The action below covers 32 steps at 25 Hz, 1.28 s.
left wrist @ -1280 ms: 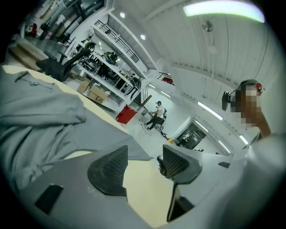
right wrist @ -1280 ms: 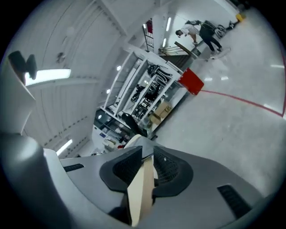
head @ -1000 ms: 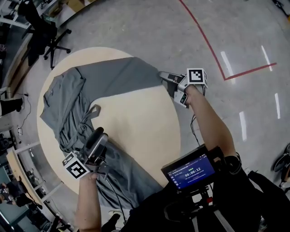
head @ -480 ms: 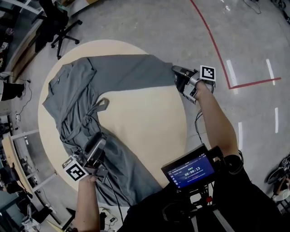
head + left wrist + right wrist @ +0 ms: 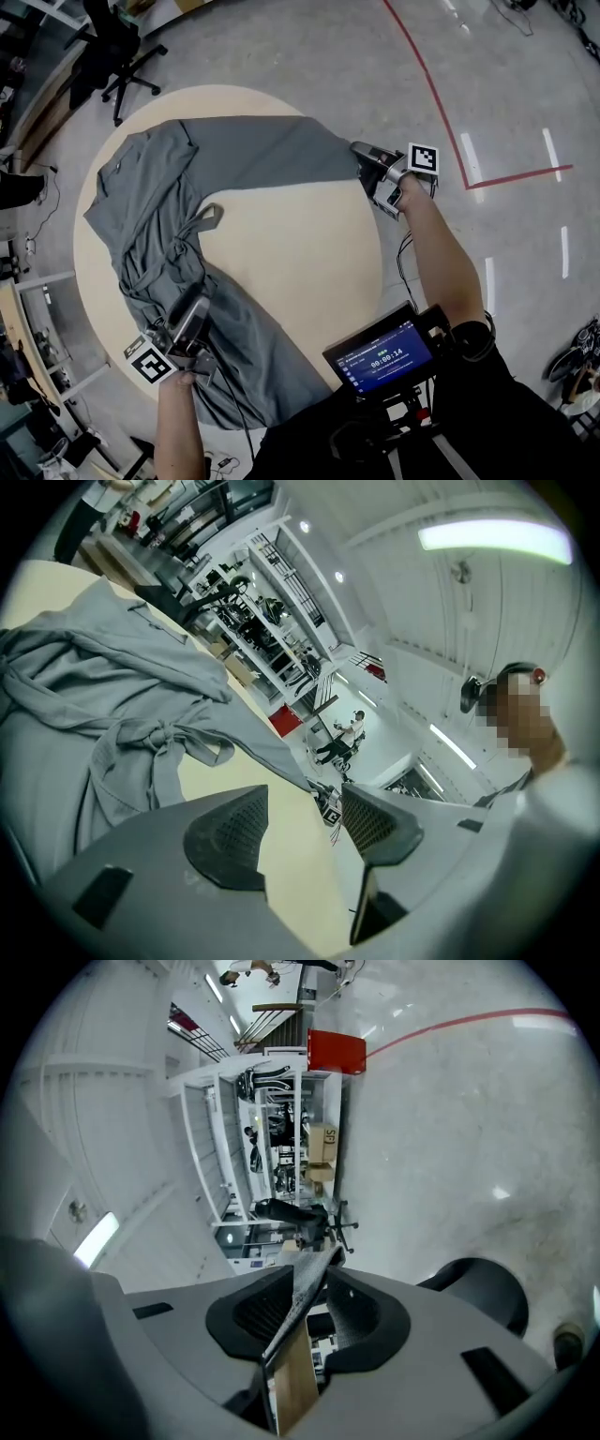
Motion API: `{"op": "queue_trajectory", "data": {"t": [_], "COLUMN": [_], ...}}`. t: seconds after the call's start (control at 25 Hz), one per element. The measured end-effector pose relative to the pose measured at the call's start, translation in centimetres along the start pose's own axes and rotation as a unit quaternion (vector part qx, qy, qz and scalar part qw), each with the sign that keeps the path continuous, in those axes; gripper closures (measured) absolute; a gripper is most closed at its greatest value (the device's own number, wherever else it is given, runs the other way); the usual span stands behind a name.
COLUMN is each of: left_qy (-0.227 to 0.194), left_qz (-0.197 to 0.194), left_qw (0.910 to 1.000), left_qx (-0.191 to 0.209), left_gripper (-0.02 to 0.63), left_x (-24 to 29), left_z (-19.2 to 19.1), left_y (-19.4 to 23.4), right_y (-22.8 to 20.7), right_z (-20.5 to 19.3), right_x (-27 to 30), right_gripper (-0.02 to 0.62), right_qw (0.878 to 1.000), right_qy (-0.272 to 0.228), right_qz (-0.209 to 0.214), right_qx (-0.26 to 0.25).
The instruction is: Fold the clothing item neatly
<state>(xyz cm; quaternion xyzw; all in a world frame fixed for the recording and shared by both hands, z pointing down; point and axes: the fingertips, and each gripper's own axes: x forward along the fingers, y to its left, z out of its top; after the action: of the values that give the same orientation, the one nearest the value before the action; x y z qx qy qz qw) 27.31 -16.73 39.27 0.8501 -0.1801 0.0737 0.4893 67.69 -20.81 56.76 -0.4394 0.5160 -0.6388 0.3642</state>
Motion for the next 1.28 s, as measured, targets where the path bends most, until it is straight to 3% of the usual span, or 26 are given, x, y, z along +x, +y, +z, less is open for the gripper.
{"op": "queue_trajectory", "data": {"t": [0.08,0.36,0.4,0.48,0.6,0.72,0.84,1.04,1.16,1.28], "left_qy": [-0.003,-0.007,-0.006,-0.008,-0.012,-0.015,-0.022,-0.039,-0.079,-0.084], "left_qz": [0.004,0.002,0.002,0.003,0.006,0.007,0.003,-0.018,-0.022,-0.032], "left_qw": [1.0000,1.0000,1.0000,1.0000,0.9999,0.9999,0.9997,0.9987,0.9959,0.9944], "left_qx": [-0.002,0.003,0.004,0.004,0.002,0.004,0.005,0.030,0.039,0.055], "left_gripper": [0.364,0.364,0.364,0.364,0.364,0.364,0.364,0.364,0.364,0.364], "left_x": [-0.2,-0.2,-0.2,-0.4,-0.8,-1.1,-2.0,-3.9,-8.5,-12.2], "left_z": [0.1,0.3,0.3,0.2,0.1,-0.1,-0.1,0.4,1.9,2.3], "left_y": [0.3,0.3,0.3,0.2,0.4,0.9,0.7,0.3,1.4,3.1], "right_y": [-0.9,-1.3,-1.0,-0.7,0.0,1.5,5.7,17.8,21.6,24.0], "right_z": [-0.3,-1.4,-1.1,0.0,1.4,2.8,2.3,-1.4,-6.2,-10.4], "right_x": [-0.1,1.1,0.9,0.5,-0.1,-0.7,-0.4,0.8,5.3,8.6], "right_gripper": [0.476,0.477,0.484,0.571,0.574,0.575,0.578,0.580,0.580,0.580], "right_qw": [1.000,0.993,0.992,0.993,0.994,0.997,0.998,0.971,0.958,0.953], "right_qy": [0.004,0.036,0.034,0.017,-0.005,-0.022,-0.021,-0.022,-0.010,-0.015], "right_qz": [0.003,0.058,0.064,0.066,0.065,0.058,0.023,-0.023,-0.048,-0.073], "right_qx": [0.016,0.098,0.101,0.101,0.086,0.039,-0.062,-0.236,-0.281,-0.295]}}
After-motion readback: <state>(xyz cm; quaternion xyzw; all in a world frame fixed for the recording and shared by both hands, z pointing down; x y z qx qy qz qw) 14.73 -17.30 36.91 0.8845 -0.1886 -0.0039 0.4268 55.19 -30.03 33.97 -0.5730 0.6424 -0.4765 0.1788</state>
